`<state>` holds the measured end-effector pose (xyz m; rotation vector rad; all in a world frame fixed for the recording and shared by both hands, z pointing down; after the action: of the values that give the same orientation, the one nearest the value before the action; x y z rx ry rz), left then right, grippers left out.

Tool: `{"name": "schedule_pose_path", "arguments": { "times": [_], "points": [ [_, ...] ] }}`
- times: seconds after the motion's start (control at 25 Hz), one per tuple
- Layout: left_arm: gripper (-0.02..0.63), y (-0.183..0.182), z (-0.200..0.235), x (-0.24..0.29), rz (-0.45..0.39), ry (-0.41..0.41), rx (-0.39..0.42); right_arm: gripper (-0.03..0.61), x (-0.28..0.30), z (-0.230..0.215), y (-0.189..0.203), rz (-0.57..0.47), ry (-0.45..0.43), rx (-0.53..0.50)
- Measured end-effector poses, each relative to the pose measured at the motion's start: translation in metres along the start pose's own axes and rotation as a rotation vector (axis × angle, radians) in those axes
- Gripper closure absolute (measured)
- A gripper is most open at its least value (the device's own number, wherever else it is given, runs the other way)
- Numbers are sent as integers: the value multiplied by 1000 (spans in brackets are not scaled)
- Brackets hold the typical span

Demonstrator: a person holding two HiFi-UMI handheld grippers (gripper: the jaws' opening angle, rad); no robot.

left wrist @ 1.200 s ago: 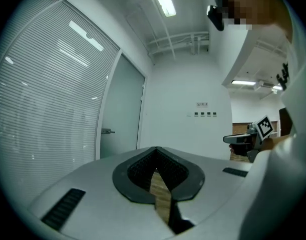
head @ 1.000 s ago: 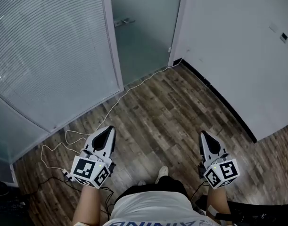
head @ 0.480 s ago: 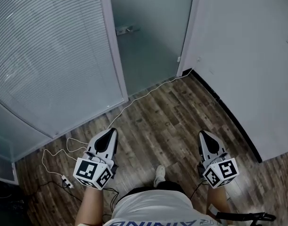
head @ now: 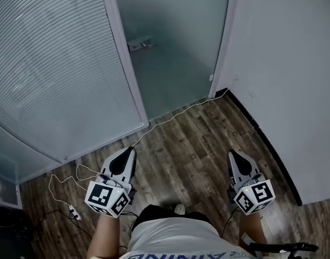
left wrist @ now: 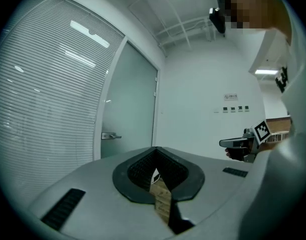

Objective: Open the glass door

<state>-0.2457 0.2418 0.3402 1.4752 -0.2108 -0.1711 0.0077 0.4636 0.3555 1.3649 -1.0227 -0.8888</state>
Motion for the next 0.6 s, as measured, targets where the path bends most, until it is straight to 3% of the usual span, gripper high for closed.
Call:
{"name": "schedule_pose_path", "arguments": {
  "times": [0.32, 0.6],
  "points": [
    [614, -4, 29, 50, 2, -26, 4, 577, 63, -26, 0, 6, -37, -4],
    [614, 5, 81, 103, -2, -16, -20, 577, 123, -38, 4, 33, -29, -21]
  ]
}}
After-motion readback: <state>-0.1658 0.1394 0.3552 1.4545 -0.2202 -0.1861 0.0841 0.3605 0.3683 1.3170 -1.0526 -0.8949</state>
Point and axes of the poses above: the fingertips, and each gripper's own axes: x forward along the fingers, z to its left, y out of its underside, the point moved 5 cm from there along -x, backward along the fingers, and after that the axes turned 7 degrees about y, right-handed, at the moved point
